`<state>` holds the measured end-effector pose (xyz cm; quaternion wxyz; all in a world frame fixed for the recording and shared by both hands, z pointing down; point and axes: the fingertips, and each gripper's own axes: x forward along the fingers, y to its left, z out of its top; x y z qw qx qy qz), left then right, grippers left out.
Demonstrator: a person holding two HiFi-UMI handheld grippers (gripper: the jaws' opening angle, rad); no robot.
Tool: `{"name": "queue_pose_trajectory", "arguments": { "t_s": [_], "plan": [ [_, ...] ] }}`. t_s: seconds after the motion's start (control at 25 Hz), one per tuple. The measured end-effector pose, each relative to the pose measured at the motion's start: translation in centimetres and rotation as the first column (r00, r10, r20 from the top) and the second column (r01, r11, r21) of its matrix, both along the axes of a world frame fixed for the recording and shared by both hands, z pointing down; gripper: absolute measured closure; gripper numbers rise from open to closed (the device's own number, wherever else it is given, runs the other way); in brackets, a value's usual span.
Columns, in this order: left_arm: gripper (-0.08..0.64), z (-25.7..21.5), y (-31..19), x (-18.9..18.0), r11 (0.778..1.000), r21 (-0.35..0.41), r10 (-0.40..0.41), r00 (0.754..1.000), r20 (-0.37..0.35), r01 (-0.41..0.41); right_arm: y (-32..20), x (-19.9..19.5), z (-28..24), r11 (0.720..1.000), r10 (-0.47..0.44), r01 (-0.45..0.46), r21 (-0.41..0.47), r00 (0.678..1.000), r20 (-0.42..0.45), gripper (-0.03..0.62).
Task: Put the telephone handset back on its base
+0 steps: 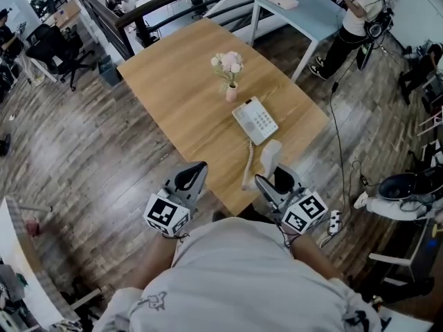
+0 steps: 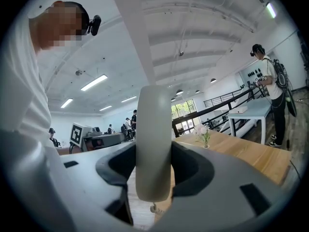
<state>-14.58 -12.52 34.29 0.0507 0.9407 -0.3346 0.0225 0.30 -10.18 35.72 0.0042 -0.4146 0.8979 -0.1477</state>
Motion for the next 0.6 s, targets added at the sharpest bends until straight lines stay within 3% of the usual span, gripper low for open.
{"name": "queue_pose_trajectory", "arguments": {
  "t_s": [0.6],
  "plan": [
    [0.554, 2.5, -4.4, 1.7, 0.996, -0.072, -0.046, 0.999, -0.002, 0.046, -6.2, 1.9, 3.4, 0.994, -0.052, 0.050, -0.092, 0.998, -0.022, 0.368]
  ]
}}
